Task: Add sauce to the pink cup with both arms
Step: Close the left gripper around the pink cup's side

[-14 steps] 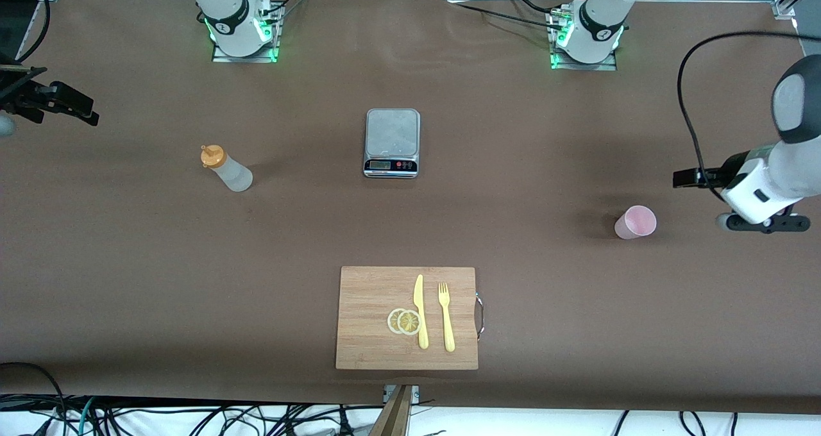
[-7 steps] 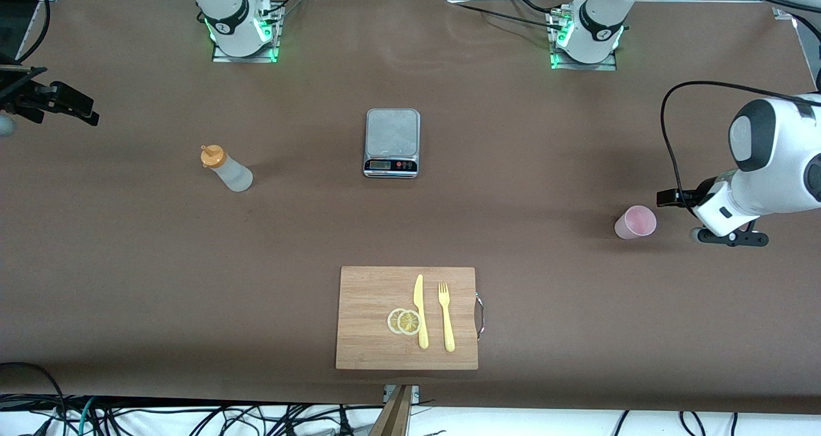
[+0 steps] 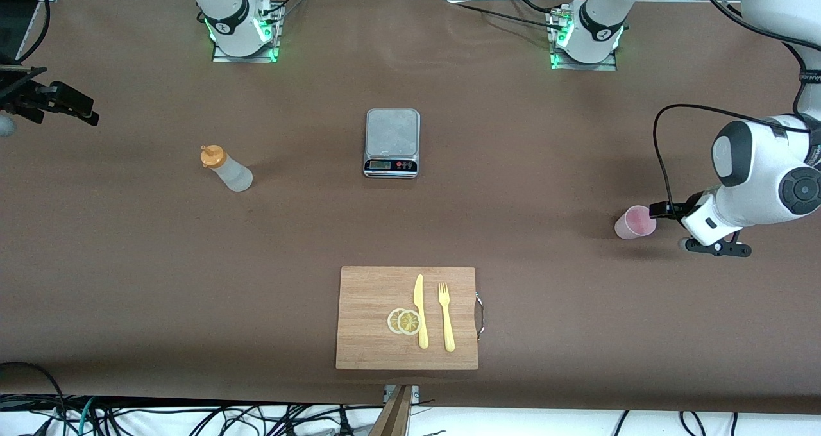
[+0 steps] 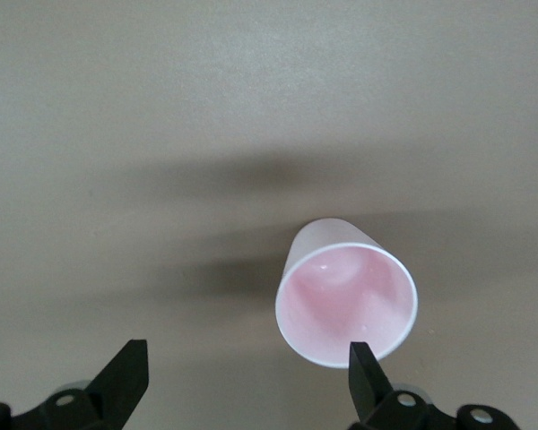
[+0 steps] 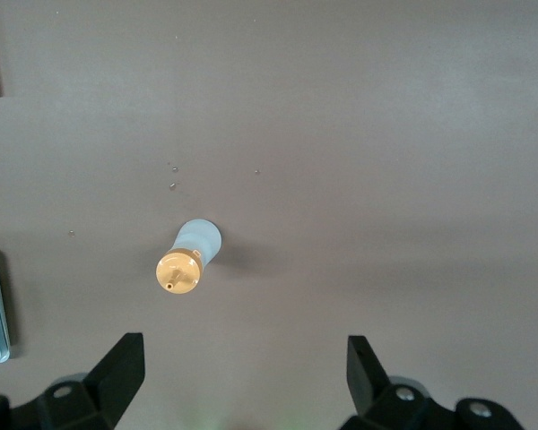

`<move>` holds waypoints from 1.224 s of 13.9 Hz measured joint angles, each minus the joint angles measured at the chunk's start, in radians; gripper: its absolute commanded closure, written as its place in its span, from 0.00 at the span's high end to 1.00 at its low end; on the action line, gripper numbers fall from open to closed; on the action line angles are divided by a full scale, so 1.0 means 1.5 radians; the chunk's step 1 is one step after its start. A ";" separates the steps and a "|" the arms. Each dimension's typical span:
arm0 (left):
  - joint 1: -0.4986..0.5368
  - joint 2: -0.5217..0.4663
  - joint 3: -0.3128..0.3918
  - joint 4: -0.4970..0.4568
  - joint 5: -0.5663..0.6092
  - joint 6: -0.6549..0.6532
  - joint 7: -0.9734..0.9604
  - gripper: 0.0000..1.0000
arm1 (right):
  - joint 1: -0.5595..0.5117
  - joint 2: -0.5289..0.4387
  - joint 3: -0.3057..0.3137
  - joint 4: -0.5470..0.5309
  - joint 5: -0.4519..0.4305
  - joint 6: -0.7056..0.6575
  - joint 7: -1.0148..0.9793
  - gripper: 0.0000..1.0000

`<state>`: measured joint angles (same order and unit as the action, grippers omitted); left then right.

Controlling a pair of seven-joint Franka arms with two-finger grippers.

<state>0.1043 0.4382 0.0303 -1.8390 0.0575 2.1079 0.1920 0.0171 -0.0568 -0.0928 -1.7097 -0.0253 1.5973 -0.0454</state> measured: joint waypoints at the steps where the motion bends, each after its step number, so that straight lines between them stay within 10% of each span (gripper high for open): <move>1: 0.001 0.009 0.000 -0.001 -0.001 0.012 0.002 0.99 | 0.000 0.000 0.000 0.000 0.000 0.000 0.000 1.00; 11: 0.005 0.038 0.002 -0.018 -0.023 0.049 0.006 0.89 | 0.000 0.000 0.000 0.000 0.000 0.000 0.000 1.00; 17: 0.005 0.039 0.002 -0.024 -0.024 0.055 0.007 0.37 | 0.000 0.000 0.000 0.000 0.000 0.000 0.000 1.00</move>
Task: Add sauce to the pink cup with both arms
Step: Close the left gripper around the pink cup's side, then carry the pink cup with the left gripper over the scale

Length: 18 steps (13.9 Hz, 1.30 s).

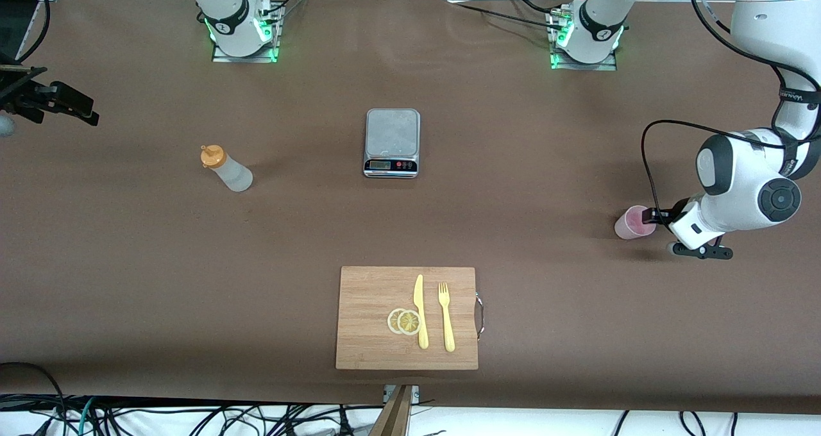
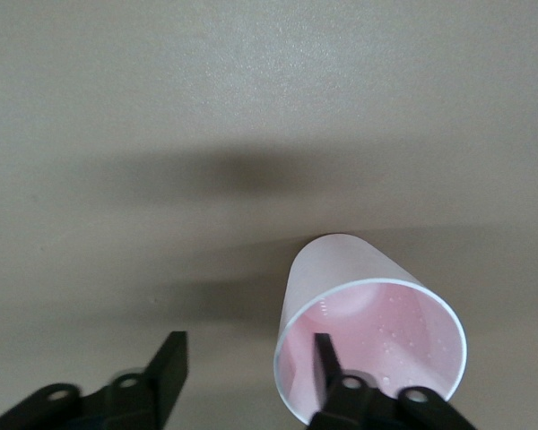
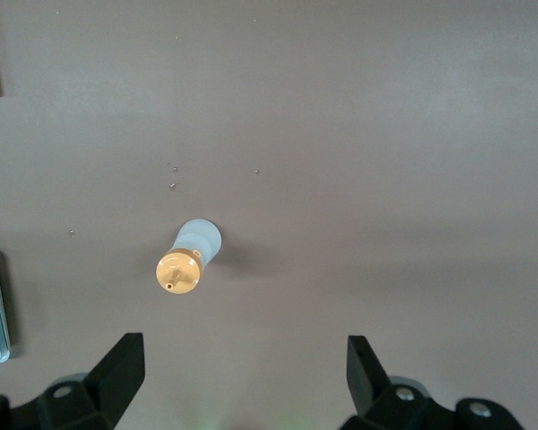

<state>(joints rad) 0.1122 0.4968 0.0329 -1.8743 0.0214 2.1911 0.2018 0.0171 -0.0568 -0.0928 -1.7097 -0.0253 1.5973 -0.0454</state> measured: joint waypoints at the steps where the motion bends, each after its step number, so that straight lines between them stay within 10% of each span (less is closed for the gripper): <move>1: 0.000 0.000 0.000 0.000 -0.001 0.001 0.000 0.33 | 0.000 0.000 0.000 0.000 0.000 0.000 0.000 1.00; 7: -0.001 0.000 -0.003 -0.002 -0.016 0.003 0.001 0.02 | 0.000 0.000 0.000 0.000 0.000 0.000 0.000 1.00; 18: -0.051 -0.006 -0.013 0.021 -0.045 0.001 0.001 0.00 | 0.000 0.000 0.000 0.000 0.000 -0.001 0.000 1.00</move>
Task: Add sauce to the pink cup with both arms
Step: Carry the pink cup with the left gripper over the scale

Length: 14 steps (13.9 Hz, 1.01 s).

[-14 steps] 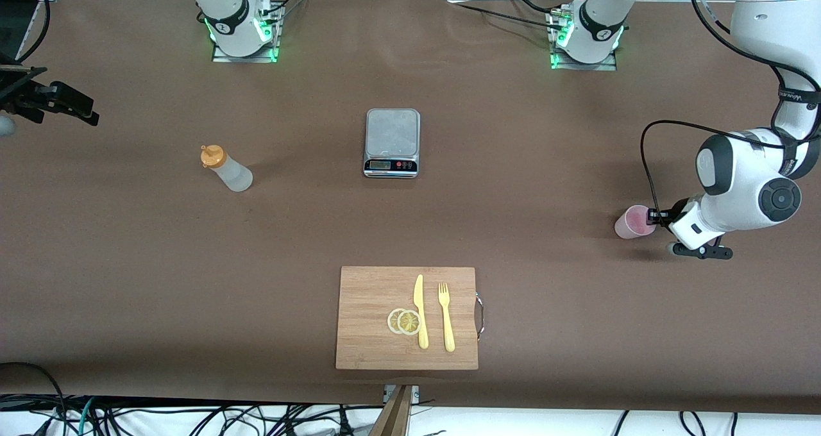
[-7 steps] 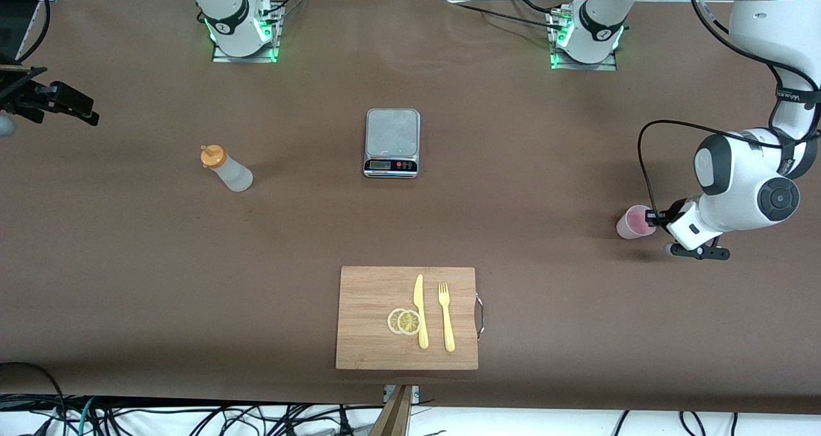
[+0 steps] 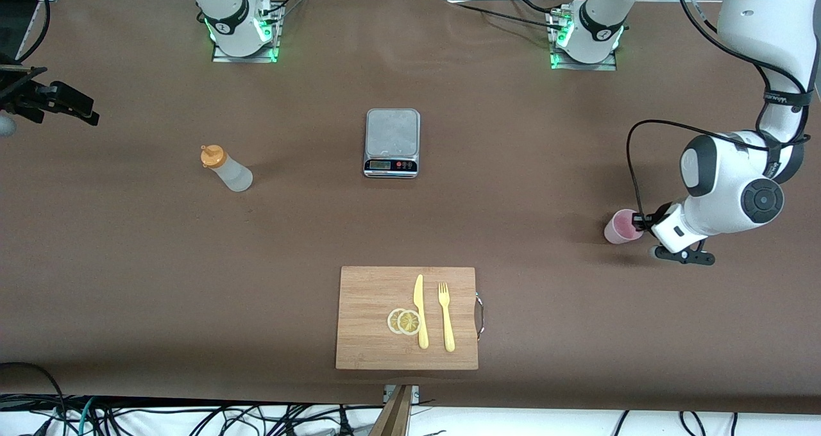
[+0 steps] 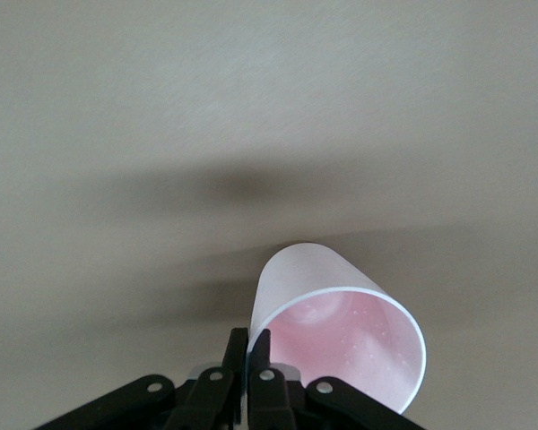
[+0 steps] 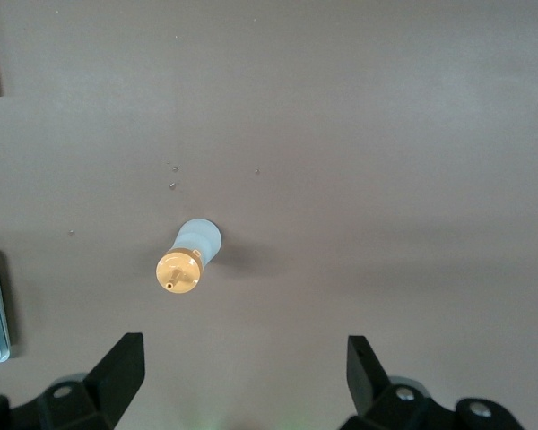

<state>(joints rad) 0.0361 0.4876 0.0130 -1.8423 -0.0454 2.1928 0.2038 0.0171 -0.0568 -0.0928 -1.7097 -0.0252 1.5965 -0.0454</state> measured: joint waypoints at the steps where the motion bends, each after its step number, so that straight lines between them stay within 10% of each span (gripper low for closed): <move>1: -0.018 -0.006 -0.001 0.005 -0.015 -0.005 0.000 0.00 | 0.000 0.000 0.000 0.000 0.000 0.000 0.000 1.00; 14: -0.444 -0.043 -0.020 0.052 -0.135 -0.035 -0.291 0.00 | 0.000 0.000 0.000 0.000 0.000 0.000 0.000 1.00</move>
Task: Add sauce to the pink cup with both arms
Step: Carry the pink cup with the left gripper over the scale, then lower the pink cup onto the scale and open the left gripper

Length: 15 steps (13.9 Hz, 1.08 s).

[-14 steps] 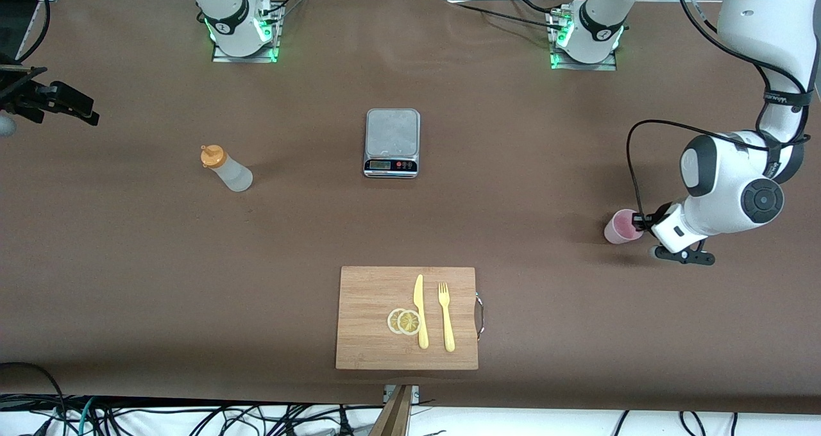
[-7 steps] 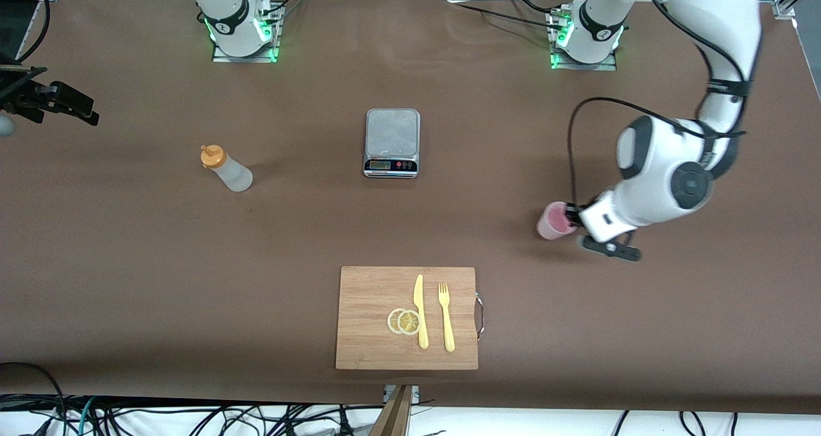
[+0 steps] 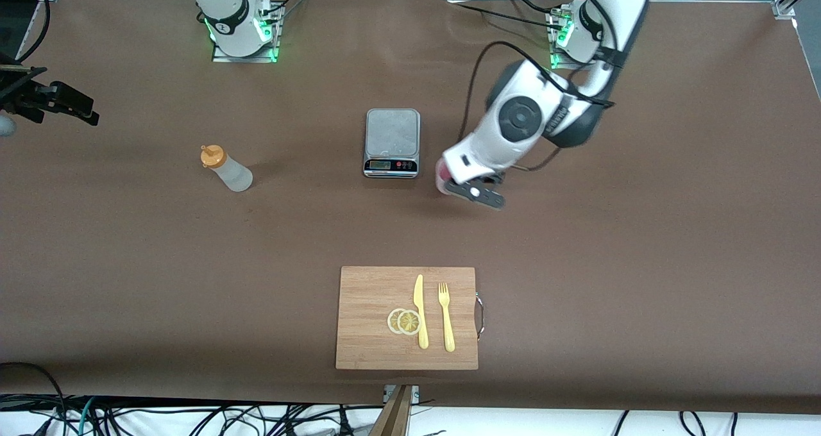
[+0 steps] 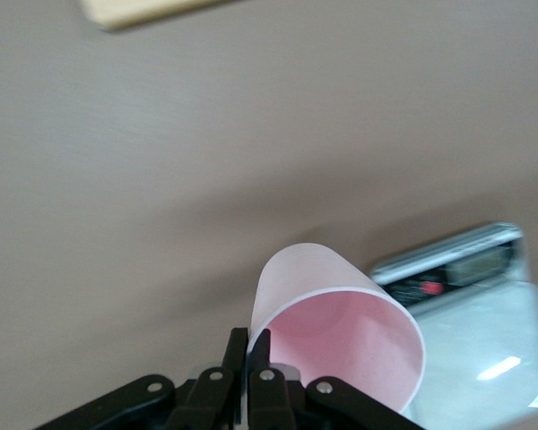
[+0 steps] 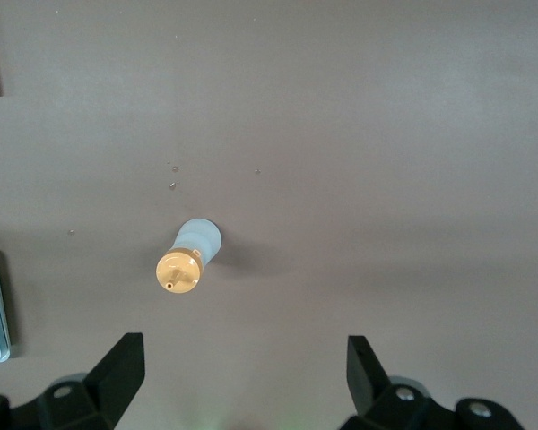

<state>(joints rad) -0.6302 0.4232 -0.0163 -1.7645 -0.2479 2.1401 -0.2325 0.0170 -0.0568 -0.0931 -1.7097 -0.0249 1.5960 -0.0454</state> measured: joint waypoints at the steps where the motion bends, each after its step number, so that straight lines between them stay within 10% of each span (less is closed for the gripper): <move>1: -0.024 0.000 0.000 0.006 -0.010 0.000 -0.023 0.00 | 0.000 0.000 0.000 0.000 0.000 0.000 0.000 1.00; 15: -0.179 0.018 0.002 0.003 -0.013 -0.002 -0.179 0.00 | 0.000 0.000 0.000 0.000 0.000 0.000 0.000 1.00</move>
<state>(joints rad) -0.8993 0.4495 -0.0141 -1.7607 -0.2677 2.1371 -0.5016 0.0176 -0.0568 -0.0924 -1.7097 -0.0245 1.5958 -0.0455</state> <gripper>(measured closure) 0.965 0.000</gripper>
